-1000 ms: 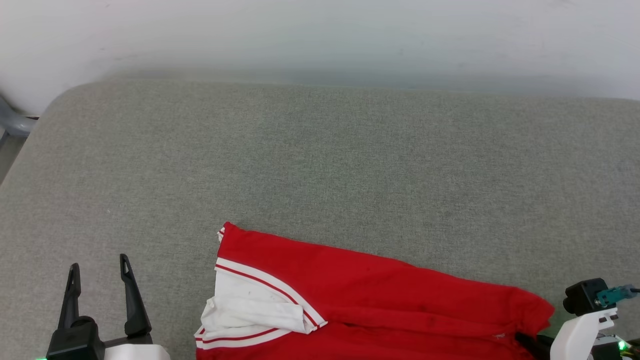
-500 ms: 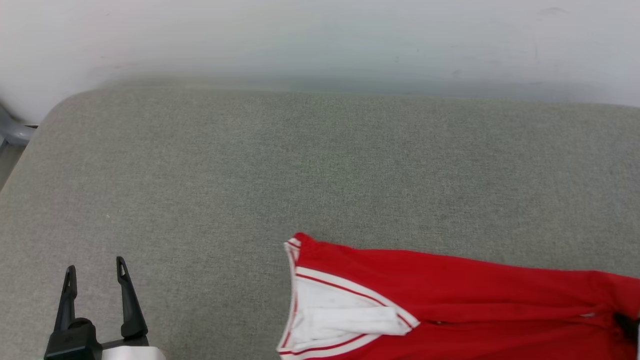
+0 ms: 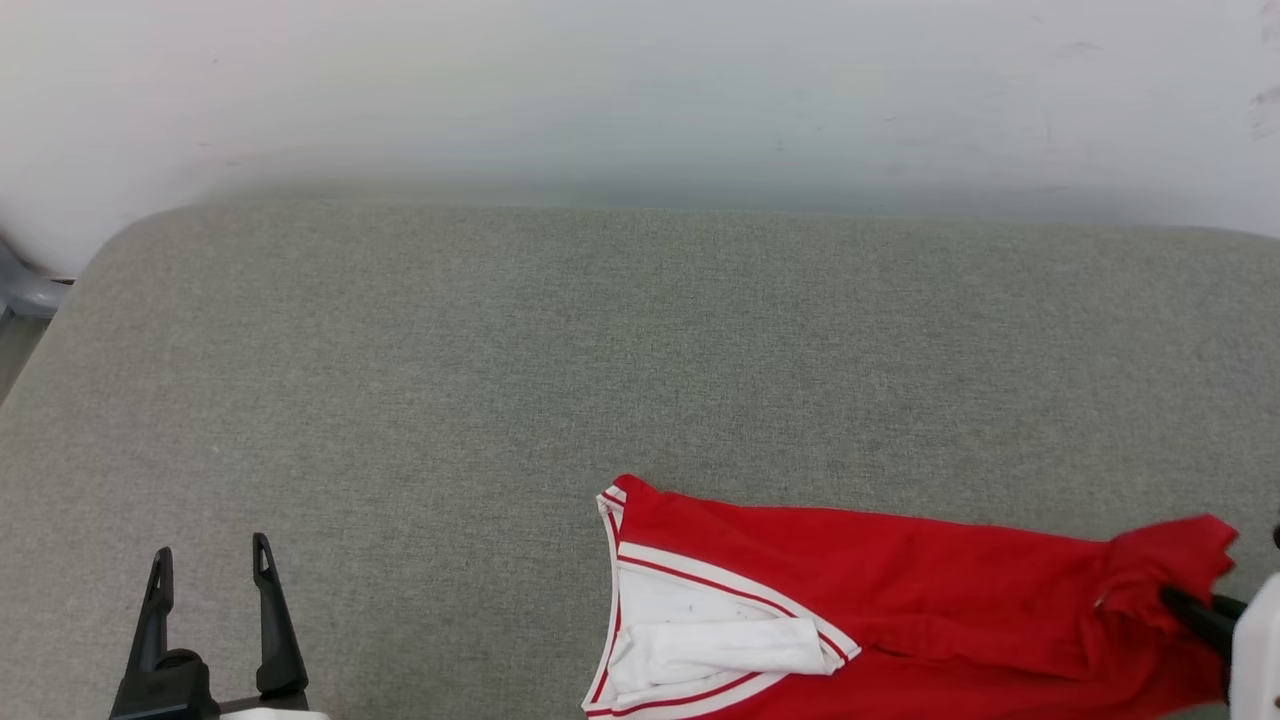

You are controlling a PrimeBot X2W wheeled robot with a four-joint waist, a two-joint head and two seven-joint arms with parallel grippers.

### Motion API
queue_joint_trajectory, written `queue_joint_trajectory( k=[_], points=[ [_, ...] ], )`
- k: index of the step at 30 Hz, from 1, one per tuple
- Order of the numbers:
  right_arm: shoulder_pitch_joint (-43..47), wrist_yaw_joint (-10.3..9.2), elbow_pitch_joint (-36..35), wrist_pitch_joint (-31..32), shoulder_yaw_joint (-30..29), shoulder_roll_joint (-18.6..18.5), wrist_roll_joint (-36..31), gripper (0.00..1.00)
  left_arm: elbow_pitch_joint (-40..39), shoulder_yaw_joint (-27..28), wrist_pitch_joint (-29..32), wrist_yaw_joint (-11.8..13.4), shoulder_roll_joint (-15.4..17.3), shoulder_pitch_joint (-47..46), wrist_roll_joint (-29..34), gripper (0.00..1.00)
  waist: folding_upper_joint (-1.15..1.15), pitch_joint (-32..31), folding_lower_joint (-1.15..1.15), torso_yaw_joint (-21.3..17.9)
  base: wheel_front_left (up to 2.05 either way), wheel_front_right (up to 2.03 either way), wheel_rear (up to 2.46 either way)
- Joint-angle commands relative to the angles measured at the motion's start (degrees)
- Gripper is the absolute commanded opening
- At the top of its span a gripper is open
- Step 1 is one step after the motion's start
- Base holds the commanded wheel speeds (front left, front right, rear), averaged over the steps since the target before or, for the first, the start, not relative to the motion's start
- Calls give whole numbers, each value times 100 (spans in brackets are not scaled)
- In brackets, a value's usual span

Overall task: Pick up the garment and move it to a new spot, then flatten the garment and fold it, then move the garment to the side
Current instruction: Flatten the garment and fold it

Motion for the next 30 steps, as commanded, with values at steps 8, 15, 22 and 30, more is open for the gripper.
queue_joint_trajectory(
  k=[8, 15, 22, 30],
  points=[
    [-107, -5, -2050, 624, 497, 265, -188, 0, 28, -33, -27, -120, -73, -70, 66, 100, -1, 12, 0, 38, 0, 0, 0],
    [-847, -5, -2226, 757, 1575, 741, -576, 0, 46, -125, -27, -223, -101, -236, 104, 100, -1, 137, 0, 211, 0, 0, 0],
    [-1910, -5, -1679, 578, 2822, 1162, -732, 0, 78, -158, -27, -275, -130, -378, 121, 100, -1, 297, 0, 397, 0, 0, 0],
    [-3028, -5, -615, 403, 4139, 1787, -750, 0, 94, -200, -27, -288, -182, -511, 138, 100, -1, 494, 0, 541, 0, 0, 0]
  ],
)
